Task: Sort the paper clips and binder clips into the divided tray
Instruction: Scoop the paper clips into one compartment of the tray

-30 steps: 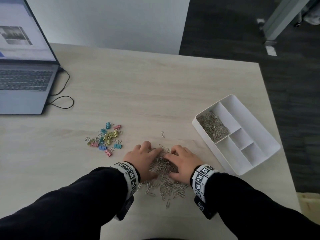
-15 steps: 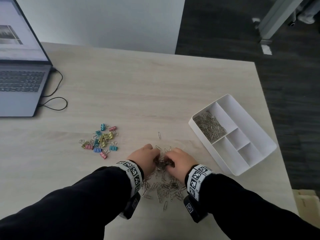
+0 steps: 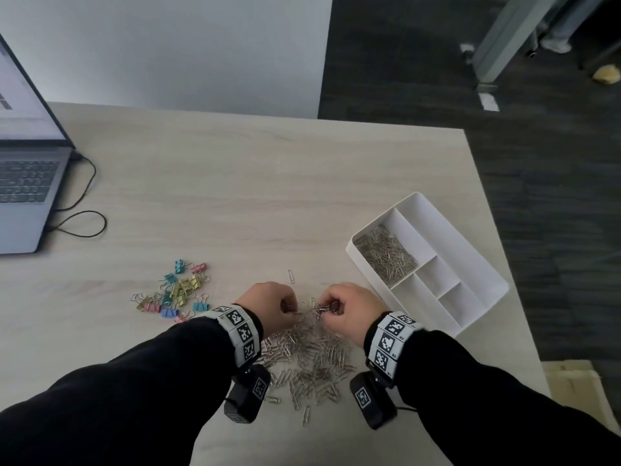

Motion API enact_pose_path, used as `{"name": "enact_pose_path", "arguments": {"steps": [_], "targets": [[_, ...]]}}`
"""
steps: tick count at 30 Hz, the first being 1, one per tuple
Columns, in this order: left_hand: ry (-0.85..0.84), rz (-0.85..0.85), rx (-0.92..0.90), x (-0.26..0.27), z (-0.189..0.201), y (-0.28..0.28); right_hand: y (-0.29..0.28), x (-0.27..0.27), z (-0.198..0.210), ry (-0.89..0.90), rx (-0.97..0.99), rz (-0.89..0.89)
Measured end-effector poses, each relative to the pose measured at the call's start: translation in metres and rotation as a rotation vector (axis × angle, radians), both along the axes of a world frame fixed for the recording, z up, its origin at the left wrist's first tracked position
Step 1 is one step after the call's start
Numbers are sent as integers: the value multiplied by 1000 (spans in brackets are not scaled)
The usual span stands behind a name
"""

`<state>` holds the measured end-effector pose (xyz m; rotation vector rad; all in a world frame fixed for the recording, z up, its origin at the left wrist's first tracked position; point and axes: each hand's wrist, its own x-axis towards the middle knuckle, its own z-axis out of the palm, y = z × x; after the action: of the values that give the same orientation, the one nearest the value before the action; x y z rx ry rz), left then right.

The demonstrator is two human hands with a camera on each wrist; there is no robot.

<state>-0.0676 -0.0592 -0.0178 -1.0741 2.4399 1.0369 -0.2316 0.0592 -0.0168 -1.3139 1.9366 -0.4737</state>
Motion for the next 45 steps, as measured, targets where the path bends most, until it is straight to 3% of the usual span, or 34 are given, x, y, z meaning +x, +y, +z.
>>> {"name": "enact_pose_path", "arguments": {"steps": [8,14,21,28,38,45], "targets": [[-11,2,11,-11,3,-8,-11,-60,26,-21,-70,-327],[-24,22,36,-10,2,-8,-24,-107,21,14,-104,-528],[-36,53,46,-5,8,-5,-45,-115,16,120,-19,-410],[-34,65,54,-19,17,-4,-26,-113,20,144,-94,-361],[164,176,129,-118,43,-6,35,-107,26,101,-6,-260],[361,333,141,-178,49,-2,56,-101,25,43,-42,-328]]}}
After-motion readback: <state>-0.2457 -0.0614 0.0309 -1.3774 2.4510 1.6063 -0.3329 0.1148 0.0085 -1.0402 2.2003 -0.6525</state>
